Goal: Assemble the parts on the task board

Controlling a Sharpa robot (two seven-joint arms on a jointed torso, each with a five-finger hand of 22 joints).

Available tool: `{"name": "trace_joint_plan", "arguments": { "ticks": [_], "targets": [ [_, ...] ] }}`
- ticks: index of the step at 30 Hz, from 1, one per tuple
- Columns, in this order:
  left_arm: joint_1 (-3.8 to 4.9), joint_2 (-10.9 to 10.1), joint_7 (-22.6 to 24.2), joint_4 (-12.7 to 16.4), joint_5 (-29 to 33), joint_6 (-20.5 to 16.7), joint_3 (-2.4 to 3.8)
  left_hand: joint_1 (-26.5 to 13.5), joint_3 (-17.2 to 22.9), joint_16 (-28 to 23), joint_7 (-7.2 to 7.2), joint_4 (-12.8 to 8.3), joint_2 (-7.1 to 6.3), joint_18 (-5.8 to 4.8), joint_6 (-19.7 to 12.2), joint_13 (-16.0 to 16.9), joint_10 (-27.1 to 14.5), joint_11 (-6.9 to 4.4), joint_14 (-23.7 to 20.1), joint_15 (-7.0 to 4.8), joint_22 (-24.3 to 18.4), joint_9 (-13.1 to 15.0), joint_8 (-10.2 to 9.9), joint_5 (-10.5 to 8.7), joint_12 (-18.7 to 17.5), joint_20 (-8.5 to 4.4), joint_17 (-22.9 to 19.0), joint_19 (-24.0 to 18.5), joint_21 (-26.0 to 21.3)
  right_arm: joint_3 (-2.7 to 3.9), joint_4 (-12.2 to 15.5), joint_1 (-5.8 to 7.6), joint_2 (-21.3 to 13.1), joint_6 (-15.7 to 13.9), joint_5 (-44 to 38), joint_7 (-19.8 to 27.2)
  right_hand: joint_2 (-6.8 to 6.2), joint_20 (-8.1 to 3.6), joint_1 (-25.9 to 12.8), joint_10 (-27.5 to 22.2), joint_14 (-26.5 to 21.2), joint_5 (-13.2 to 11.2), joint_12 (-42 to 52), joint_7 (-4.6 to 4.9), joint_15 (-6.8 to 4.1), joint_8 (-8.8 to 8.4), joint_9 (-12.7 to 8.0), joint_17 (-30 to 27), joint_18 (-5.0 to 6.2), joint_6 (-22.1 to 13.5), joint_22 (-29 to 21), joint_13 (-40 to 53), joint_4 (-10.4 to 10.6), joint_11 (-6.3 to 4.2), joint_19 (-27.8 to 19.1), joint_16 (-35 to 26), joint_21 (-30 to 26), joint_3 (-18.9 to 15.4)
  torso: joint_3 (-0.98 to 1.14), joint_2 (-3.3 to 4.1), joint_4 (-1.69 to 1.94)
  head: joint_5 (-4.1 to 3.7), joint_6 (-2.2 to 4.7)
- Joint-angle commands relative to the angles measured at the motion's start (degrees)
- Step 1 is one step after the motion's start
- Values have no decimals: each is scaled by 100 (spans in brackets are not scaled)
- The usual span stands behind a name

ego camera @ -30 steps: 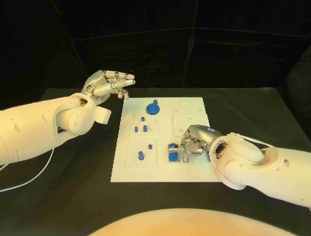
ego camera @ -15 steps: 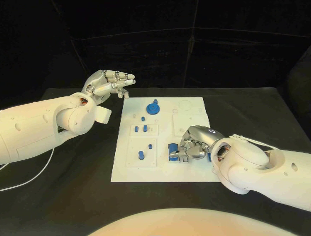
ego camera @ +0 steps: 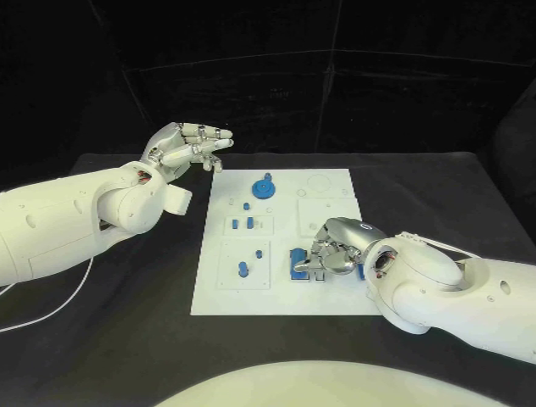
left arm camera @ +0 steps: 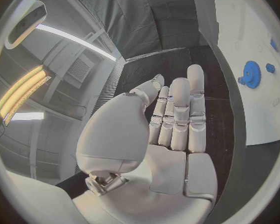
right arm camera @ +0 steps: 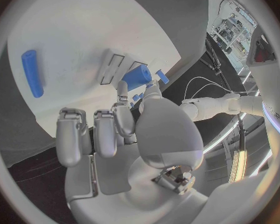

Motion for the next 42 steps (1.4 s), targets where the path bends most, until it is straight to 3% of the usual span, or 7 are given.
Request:
{"name": "trace_joint_plan", "arguments": {
  "ticks": [1, 3, 5, 18, 26, 33, 42],
  "targets": [
    [8, -3, 25, 12, 8, 66, 4, -11, -28, -17, -11, 5, 39, 33, -43, -2, -30, 5, -24, -2, -7, -2, 18, 25, 32, 20, -7, -20, -32, 3, -43, 10, 22, 124, -75, 19, 44, -21, 169, 4, 413, 185, 19, -8, -16, -32, 29, 344, -59, -41, 1088, 2, -48, 13, 284, -2, 25, 23, -3, 5, 1, 11, -11],
    [8, -7, 29, 16, 8, 73, 4, -13, -38, -16, -12, 14, 48, 34, -52, -2, -40, 5, -28, -1, -17, -1, 29, 27, 46, 22, -11, -17, -43, 3, -76, 10, 34, 162, -88, 16, 36, -25, 329, 3, 412, 492, 15, -4, -19, -38, 48, 342, -59, -50, 1087, 5, -148, 13, 282, -6, 23, 31, -4, 4, 0, 14, -14],
    [8, -10, 32, 20, 8, 79, 4, -2, -33, -15, -14, 11, 58, 35, -54, -2, -43, 3, -29, -2, -19, -1, 33, 31, 50, 21, -12, -16, -46, 3, -96, 10, 39, 205, -96, 19, 7, -24, 438, 0, 411, 576, 9, -2, -16, -42, 62, 338, -58, -57, 1082, 5, -226, 15, 279, -9, 20, 23, -4, 4, 2, 22, -22],
    [9, -34, 36, 30, 8, 87, 4, 6, -31, -15, -15, 8, 61, 35, -56, -2, -46, 2, -30, -3, -21, -1, 36, 32, 53, 21, -13, -15, -48, 3, -45, 11, 16, 356, -116, 60, -84, -7, 657, -8, 408, 285, 13, 24, 3, -68, 114, 329, -52, -86, 1063, 30, -412, 36, 260, -23, 4, -77, 4, 2, -9, 35, -43],
    [9, -46, 37, 34, 8, 84, 4, 6, -31, -15, -15, 8, 61, 35, -56, -2, -46, 2, -30, -3, -21, -1, 36, 32, 53, 21, -13, -15, -48, 3, 52, 10, -100, -32, -43, 134, -54, 13, 397, -32, 398, 240, -4, 53, 26, -139, 124, 284, -40, -172, 1023, 35, -195, 64, 227, -54, -25, -206, 6, 5, -5, 26, -42],
    [9, -60, 34, 39, 8, 81, 4, 6, -31, -15, -15, 8, 61, 35, -56, -2, -46, 2, -30, -3, -21, -1, 36, 32, 53, 21, -13, -15, -48, 18, 254, 45, -630, -492, 529, 515, 7, 72, 488, -205, 368, 554, -307, 162, 97, -381, 64, 152, 0, -429, 876, -179, -74, 155, 109, -145, -126, -200, 1, 0, -4, -9, -28],
    [9, -53, 39, 49, 9, 74, 4, 12, -33, -14, -13, 4, 59, 36, -60, -2, -50, 3, -31, -4, -25, 0, 42, 32, 59, 20, -15, -13, -52, 23, 321, 131, -1421, -556, 814, 842, -1, 158, 773, -525, 311, 702, -903, 291, 189, -675, -53, -86, 72, -677, 609, -628, -173, 266, -102, -313, -315, -237, -5, -6, -22, -136, -2]
  ]
}}
